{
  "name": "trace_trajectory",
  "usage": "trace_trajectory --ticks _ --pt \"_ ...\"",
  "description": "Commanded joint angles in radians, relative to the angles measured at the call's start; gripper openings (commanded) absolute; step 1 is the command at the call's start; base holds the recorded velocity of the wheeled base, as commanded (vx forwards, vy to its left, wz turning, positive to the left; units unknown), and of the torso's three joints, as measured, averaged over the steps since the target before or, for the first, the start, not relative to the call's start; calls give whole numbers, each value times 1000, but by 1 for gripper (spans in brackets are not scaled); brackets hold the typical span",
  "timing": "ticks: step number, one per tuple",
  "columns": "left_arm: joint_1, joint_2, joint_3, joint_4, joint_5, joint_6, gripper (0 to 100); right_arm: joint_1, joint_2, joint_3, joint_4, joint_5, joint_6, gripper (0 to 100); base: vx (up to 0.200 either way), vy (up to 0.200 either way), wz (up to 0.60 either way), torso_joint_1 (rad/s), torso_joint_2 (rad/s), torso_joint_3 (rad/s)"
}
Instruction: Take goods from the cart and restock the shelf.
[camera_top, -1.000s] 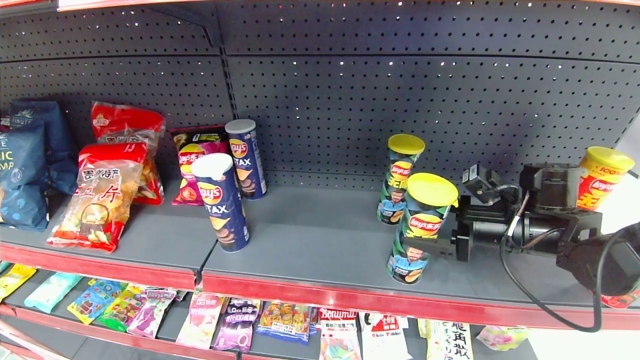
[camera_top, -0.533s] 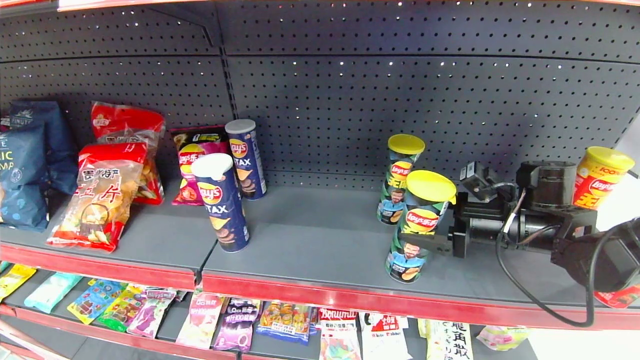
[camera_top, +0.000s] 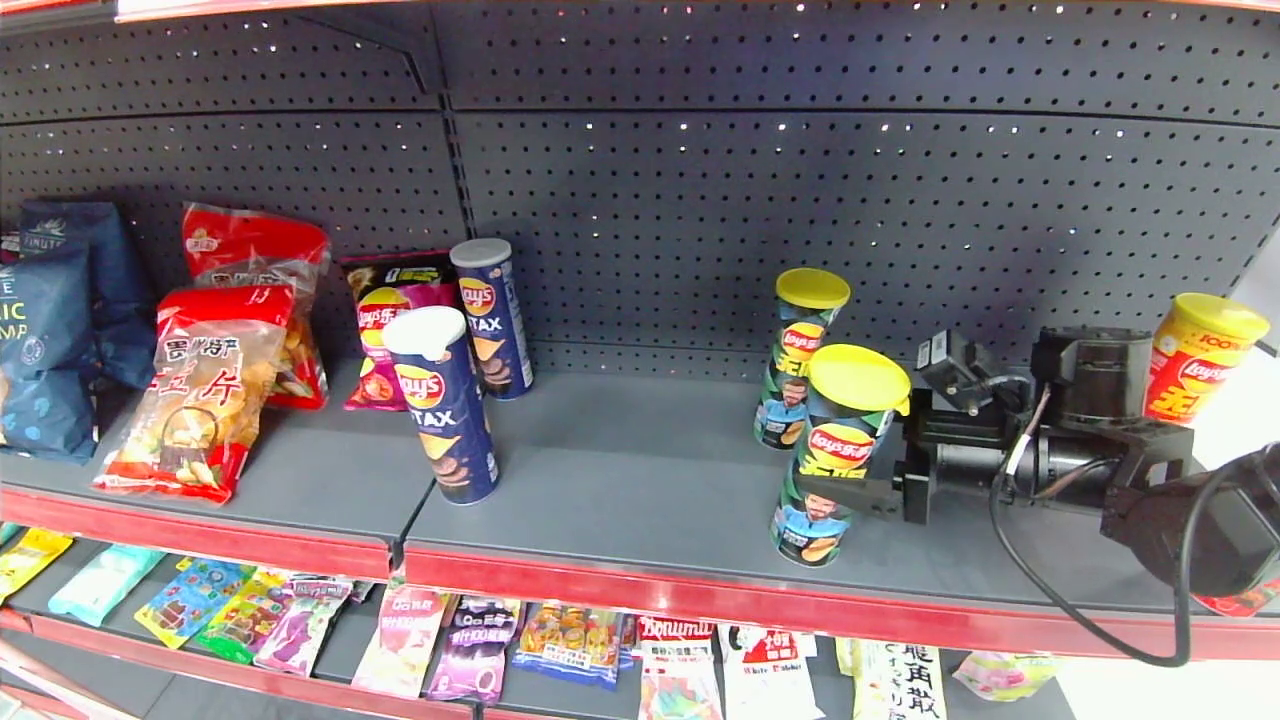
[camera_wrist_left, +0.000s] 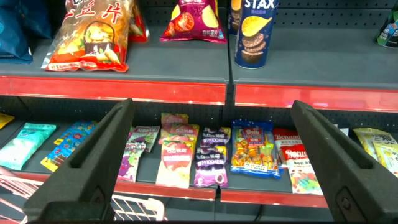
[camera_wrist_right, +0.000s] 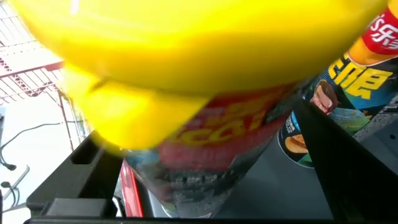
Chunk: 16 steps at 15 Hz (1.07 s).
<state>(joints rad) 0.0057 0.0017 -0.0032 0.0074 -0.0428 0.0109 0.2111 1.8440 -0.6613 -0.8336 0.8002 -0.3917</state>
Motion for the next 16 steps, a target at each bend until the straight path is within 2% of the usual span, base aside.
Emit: trace_trajectory --ticks 1,4,16 --pt "0 1 0 0 0 0 100 2 -11 34 -21 -1 5 100 0 0 0 0 0 0" --pt "0 1 0 0 0 0 100 2 -34 78 -56 -9 10 100 0 0 0 0 0 0" --pt "0 1 0 0 0 0 100 50 -42 75 -117 -136 142 100 0 0 0 0 0 0"
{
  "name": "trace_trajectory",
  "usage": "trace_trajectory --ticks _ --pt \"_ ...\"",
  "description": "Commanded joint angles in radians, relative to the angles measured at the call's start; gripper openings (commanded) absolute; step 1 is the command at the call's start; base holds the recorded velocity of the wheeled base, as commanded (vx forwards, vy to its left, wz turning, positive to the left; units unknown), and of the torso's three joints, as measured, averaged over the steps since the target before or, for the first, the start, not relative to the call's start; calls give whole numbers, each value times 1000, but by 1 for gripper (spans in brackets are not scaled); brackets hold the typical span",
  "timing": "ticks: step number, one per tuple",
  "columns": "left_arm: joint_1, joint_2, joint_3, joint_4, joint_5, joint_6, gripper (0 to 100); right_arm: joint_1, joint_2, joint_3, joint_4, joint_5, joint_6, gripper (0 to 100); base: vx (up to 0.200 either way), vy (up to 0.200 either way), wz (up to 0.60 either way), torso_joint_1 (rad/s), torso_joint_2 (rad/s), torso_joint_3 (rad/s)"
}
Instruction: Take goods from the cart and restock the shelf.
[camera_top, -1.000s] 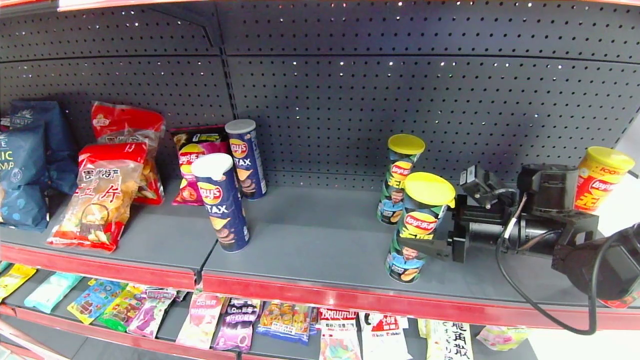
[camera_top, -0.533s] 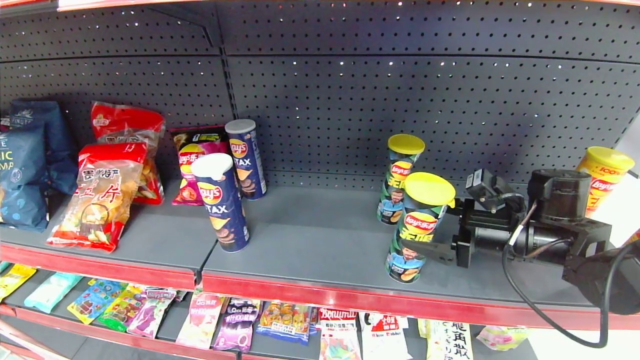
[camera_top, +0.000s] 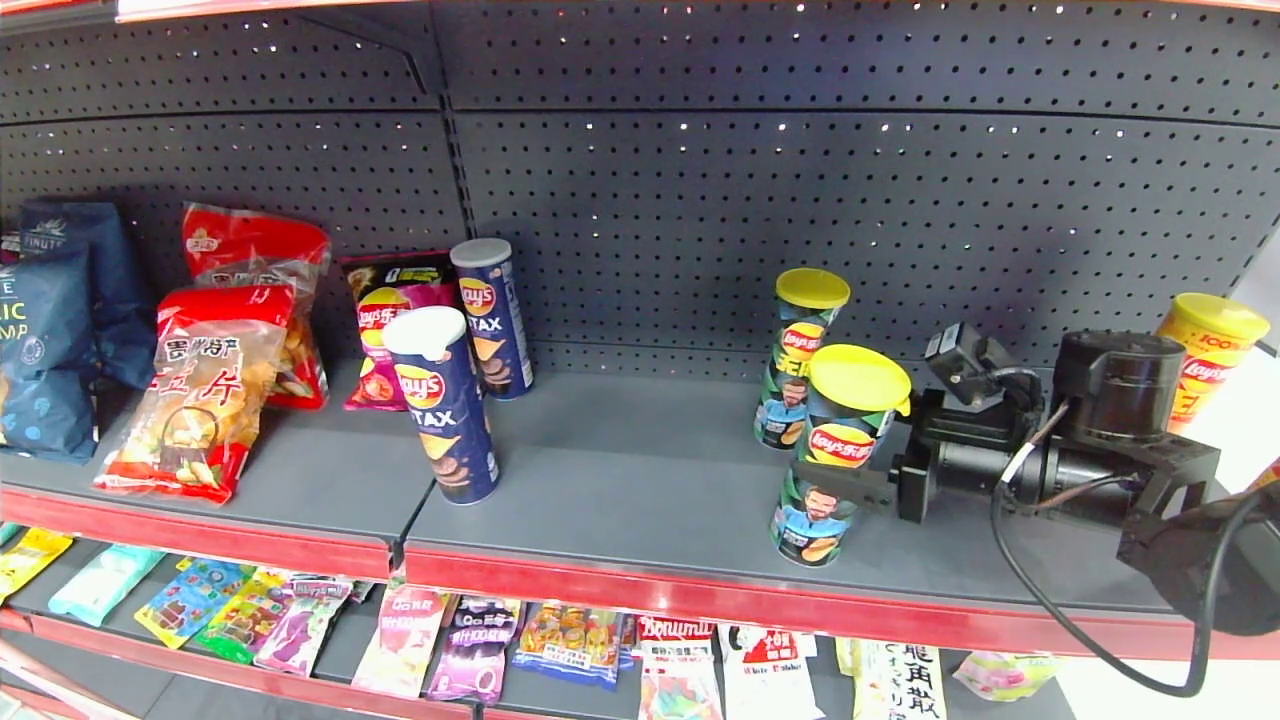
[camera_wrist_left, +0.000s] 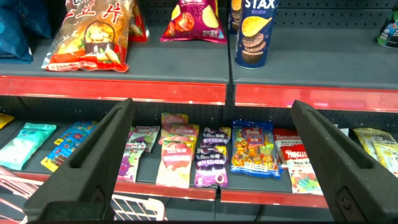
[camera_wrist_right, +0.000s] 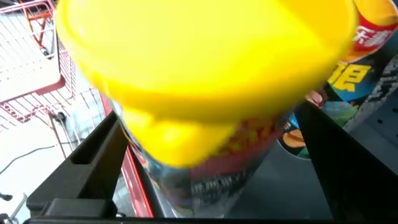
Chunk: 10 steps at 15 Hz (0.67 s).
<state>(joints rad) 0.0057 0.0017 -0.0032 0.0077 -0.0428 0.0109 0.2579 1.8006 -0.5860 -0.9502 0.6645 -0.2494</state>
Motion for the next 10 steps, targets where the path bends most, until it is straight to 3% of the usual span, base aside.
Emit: trace_trajectory --ticks 1,2,10 --pt "0 1 0 0 0 0 100 3 2 0 -1 0 -1 100 0 0 0 0 0 0" --pt "0 1 0 0 0 0 100 3 3 0 -1 0 -1 0 0 0 0 0 0 0" --pt "0 1 0 0 0 0 100 18 -7 -3 -42 9 -7 0 0 0 0 0 0 0"
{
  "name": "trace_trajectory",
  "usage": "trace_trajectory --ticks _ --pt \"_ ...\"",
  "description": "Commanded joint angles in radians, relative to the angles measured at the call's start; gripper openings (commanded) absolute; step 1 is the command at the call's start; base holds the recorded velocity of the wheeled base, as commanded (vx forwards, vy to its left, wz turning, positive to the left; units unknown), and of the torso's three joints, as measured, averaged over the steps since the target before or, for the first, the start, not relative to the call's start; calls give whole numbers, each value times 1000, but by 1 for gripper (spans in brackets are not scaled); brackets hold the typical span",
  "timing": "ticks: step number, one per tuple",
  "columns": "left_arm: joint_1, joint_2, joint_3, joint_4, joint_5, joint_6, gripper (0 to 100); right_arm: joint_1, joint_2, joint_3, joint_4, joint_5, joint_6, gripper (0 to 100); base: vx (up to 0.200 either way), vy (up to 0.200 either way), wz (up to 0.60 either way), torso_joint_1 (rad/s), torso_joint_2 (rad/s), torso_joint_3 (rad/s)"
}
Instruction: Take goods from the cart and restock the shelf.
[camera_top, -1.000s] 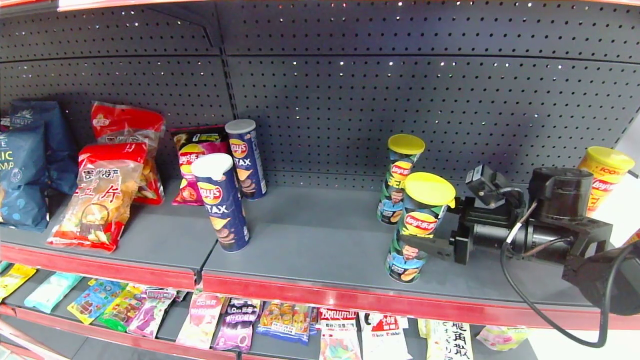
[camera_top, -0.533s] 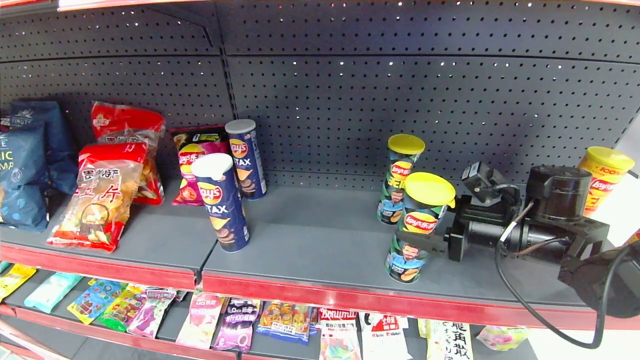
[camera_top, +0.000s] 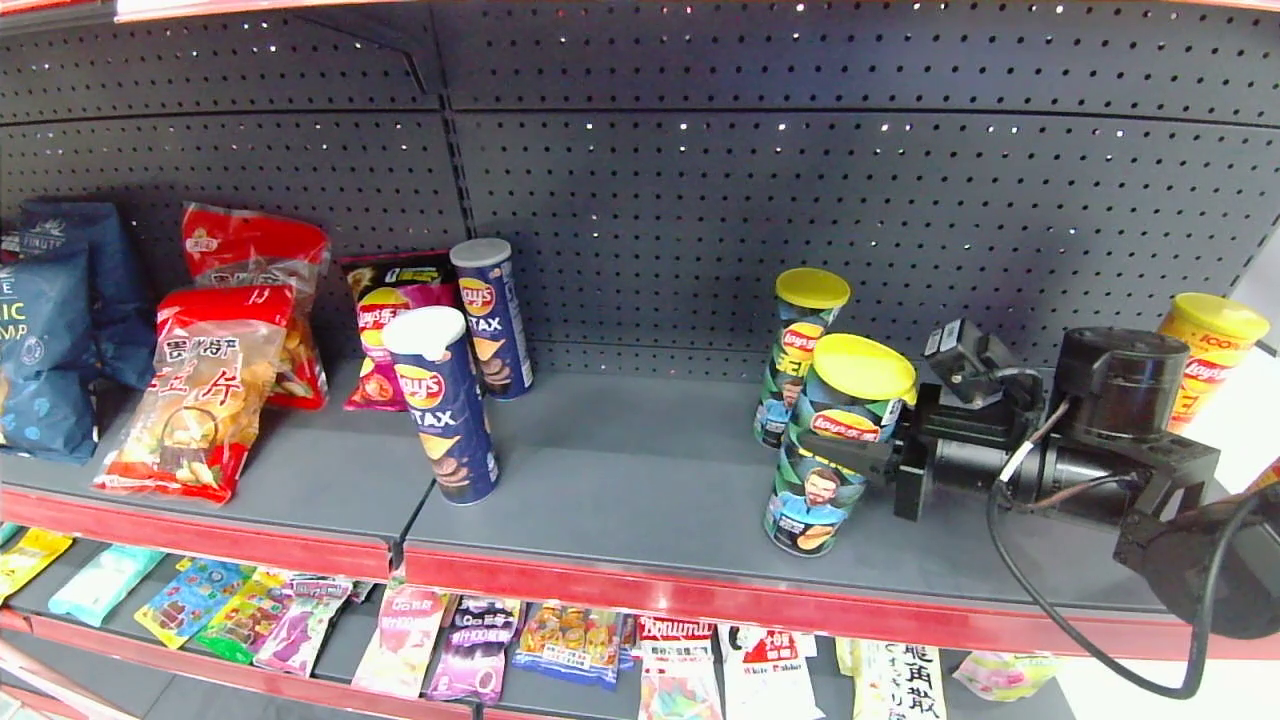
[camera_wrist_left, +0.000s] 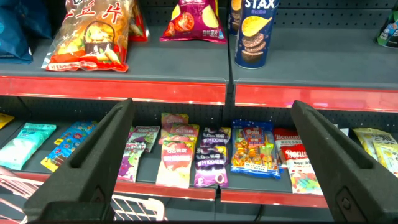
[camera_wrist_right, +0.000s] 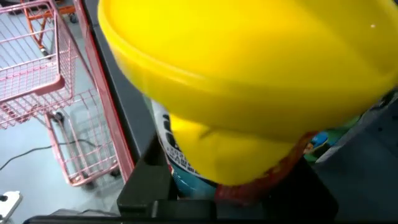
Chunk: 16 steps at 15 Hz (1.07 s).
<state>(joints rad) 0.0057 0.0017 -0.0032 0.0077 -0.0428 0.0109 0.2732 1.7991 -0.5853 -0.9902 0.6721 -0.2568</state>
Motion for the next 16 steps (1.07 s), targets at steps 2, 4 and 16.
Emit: trace_trajectory --ticks 2,4,16 --pt "0 1 0 0 0 0 100 11 -14 -7 -2 20 1 0 0 0 0 0 0 0" --pt "0 1 0 0 0 0 100 9 -14 -7 -4 78 -10 0 0 0 0 0 0 0" --pt "0 1 0 0 0 0 100 17 17 -33 39 130 -68 0 0 0 0 0 0 0"
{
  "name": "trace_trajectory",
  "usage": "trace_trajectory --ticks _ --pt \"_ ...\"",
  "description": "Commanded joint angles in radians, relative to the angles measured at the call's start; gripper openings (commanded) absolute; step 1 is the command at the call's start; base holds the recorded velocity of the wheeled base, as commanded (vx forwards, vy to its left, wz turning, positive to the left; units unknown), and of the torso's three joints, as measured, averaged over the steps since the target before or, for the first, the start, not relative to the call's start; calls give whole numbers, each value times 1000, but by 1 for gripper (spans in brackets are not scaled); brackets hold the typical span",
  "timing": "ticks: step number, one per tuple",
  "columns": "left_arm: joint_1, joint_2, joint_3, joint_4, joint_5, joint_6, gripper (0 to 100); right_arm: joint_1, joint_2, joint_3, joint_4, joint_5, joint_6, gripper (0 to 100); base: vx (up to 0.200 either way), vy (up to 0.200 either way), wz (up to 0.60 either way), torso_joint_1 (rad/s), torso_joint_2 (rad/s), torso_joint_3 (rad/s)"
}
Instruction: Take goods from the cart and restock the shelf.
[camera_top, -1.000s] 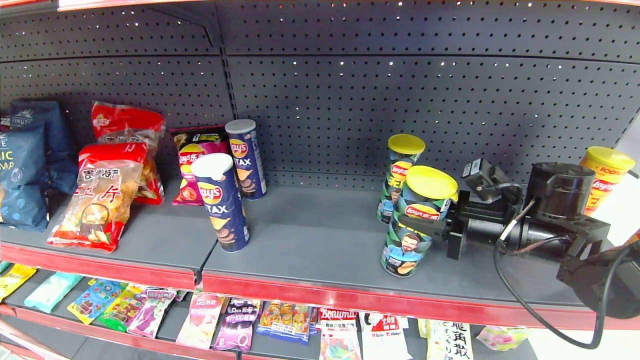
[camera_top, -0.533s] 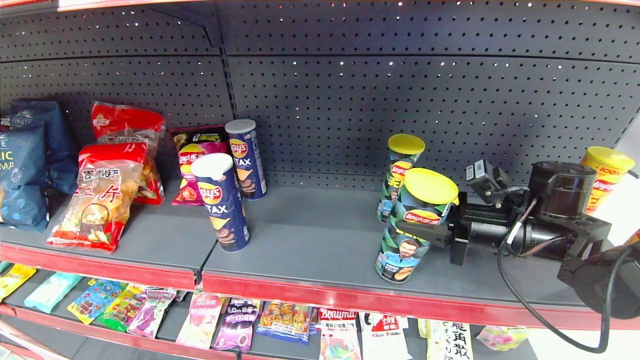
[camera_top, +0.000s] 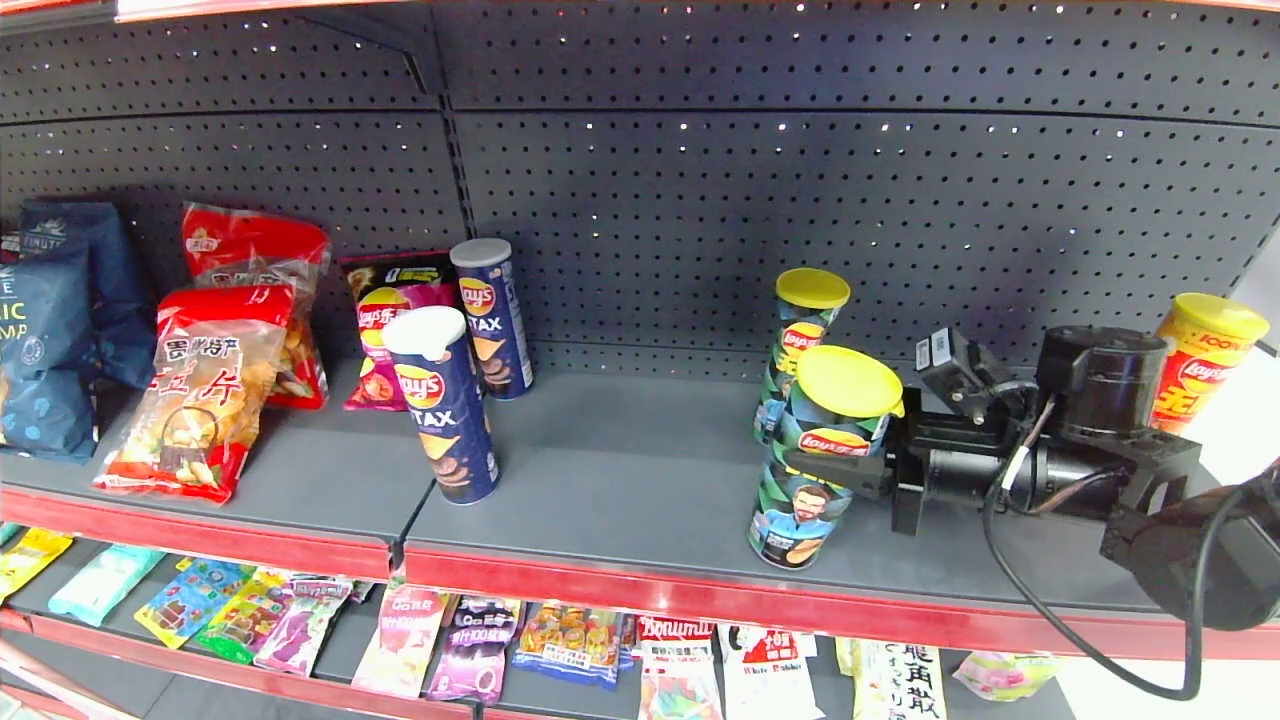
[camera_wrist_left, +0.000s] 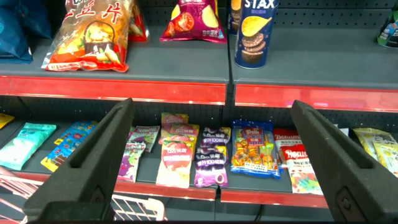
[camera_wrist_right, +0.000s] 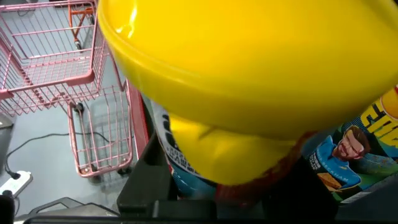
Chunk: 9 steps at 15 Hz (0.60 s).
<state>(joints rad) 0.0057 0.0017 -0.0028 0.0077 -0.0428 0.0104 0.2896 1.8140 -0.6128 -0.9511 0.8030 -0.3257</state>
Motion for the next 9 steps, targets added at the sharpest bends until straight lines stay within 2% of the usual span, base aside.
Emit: trace_trajectory --ticks 1,9 --pt "0 1 0 0 0 0 100 0 4 -7 6 -1 -1 0 0 0 0 0 0 0" --pt "0 1 0 0 0 0 100 2 19 -1 9 1 -19 0 0 0 0 0 0 0"
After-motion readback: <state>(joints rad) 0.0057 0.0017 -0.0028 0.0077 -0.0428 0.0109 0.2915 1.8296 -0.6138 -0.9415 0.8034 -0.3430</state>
